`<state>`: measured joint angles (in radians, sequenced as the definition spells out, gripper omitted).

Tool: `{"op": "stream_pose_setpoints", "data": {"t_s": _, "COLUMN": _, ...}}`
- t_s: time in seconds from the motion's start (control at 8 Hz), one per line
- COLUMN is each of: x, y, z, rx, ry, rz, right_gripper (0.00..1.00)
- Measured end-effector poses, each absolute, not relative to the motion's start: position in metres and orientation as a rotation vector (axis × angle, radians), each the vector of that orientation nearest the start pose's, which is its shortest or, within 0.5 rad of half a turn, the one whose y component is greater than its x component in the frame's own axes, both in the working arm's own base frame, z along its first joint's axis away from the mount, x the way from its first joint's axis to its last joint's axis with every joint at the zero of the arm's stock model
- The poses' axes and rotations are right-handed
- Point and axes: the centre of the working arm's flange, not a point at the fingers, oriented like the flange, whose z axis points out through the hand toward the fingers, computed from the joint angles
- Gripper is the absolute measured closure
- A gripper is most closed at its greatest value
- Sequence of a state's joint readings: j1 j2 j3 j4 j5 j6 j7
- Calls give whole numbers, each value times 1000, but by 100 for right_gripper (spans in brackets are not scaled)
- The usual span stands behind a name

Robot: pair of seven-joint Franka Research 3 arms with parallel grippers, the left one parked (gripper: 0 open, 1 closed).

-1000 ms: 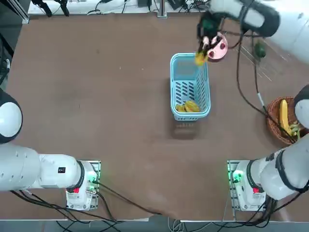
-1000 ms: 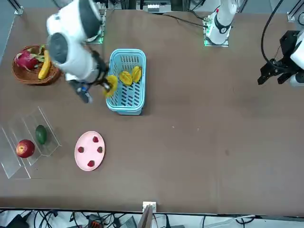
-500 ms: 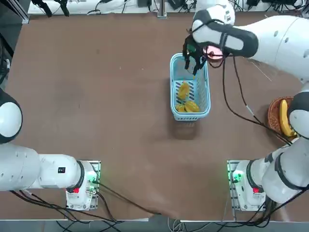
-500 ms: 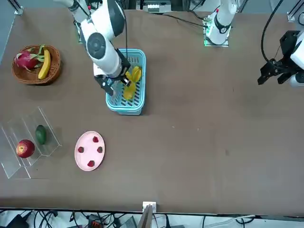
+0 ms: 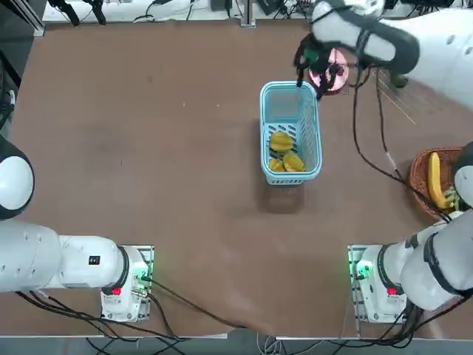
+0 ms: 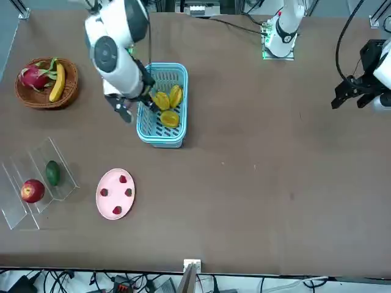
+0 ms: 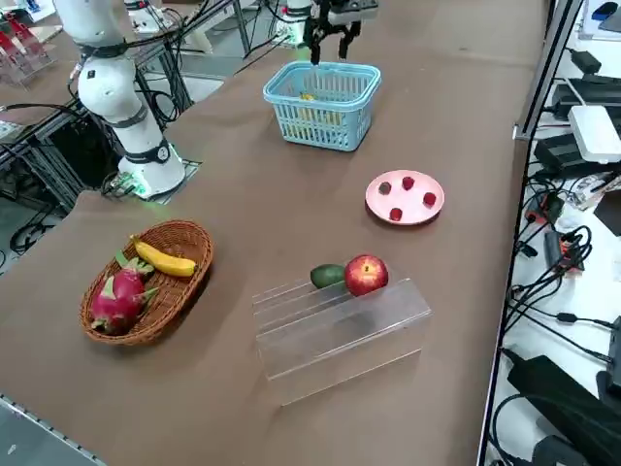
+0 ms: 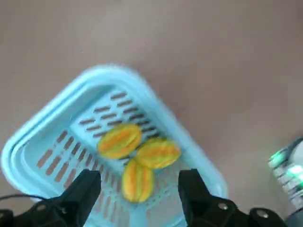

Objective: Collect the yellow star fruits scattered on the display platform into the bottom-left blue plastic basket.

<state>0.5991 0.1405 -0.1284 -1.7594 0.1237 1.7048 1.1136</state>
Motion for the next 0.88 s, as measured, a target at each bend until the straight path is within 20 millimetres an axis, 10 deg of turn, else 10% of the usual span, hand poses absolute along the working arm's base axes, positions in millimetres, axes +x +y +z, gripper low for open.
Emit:
{"op": "stream_pose_setpoints", "data": {"t_s": 0.5, "x": 559, "y": 83, "z": 559, "rx": -3127, "ry": 861, "rz": 345, "right_gripper": 0}}
{"op": "stream_pose_setpoints", "data": {"t_s": 0.88, "x": 555, "y": -55, "z": 604, "rx": -3142, "ry": 651, "rz": 327, "right_gripper": 0}}
